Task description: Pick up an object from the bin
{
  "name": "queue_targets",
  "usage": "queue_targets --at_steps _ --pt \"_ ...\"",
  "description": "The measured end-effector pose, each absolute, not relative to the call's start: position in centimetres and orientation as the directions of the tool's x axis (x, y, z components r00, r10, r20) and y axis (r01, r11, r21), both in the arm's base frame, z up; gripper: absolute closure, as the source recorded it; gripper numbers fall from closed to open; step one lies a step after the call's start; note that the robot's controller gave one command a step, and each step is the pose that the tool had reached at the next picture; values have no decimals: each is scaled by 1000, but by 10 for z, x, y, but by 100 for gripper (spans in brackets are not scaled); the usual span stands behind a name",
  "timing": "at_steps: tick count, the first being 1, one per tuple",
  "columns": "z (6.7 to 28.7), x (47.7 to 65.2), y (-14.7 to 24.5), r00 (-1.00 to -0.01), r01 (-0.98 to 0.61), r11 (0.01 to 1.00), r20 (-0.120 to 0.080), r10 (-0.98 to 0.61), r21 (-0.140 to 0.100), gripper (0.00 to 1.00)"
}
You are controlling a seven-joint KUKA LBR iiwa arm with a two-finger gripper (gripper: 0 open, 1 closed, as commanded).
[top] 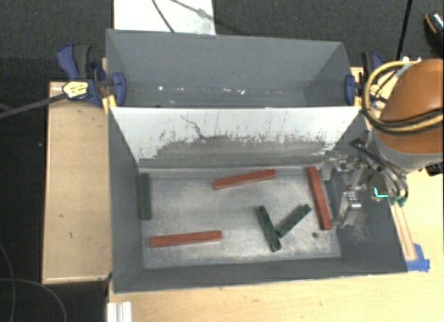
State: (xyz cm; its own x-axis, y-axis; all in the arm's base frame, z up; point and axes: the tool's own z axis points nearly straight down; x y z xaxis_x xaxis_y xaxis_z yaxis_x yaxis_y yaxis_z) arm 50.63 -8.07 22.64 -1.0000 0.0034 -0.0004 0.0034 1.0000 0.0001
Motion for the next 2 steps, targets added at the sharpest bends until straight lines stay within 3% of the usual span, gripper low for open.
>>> queue_targets --at_steps 1,2 --pt "69 498 -82 -973 -230 973 4 -230 2 0" --pt "73 501 -83 -972 -233 972 -5 -233 -1 100"
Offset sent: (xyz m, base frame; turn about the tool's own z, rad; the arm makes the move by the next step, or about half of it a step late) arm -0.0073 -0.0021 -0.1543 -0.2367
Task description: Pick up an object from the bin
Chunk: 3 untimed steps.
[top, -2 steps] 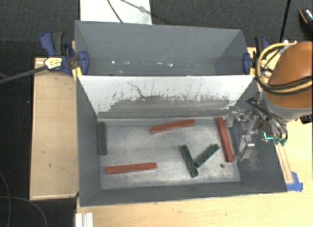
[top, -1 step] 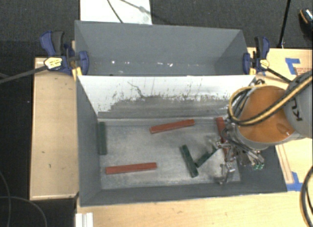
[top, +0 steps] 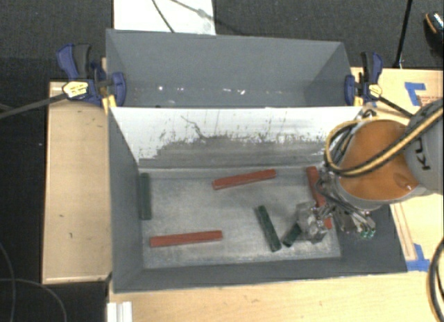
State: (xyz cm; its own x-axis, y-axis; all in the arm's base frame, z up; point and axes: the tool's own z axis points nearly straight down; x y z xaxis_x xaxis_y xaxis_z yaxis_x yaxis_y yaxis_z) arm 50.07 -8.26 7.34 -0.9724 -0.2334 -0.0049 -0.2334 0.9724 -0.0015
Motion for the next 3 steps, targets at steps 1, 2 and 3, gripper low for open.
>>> queue_targets --at_steps 1,2,3 --pt "72 500 -83 -972 -236 972 -2 -236 -1 0" --pt "68 563 -108 -627 -778 627 9 -779 18 0" --pt "70 539 -72 -329 -944 329 -1 -944 3 0"
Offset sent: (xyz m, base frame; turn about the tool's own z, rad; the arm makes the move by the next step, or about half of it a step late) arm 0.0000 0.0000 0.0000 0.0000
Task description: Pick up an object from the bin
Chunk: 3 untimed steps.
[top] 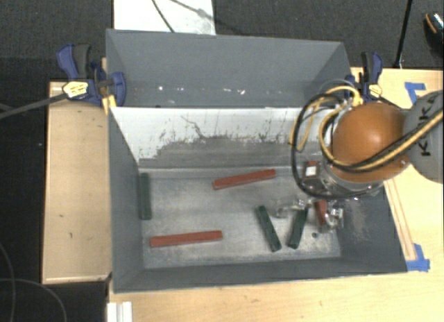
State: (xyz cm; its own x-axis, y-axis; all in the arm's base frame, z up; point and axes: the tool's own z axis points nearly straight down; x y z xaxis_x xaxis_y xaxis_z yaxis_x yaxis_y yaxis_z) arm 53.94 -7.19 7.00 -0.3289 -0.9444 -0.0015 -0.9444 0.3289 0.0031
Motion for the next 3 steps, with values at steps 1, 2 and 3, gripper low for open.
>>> queue_targets --at_steps 1,2,3 --pt "71 528 -59 -3 -1000 3 -1 -1000 10 0" --pt "72 529 -60 -9 -1000 9 -1 -1000 11 100" --pt "232 508 -37 -25 -1000 25 -1 -1000 -8 100"
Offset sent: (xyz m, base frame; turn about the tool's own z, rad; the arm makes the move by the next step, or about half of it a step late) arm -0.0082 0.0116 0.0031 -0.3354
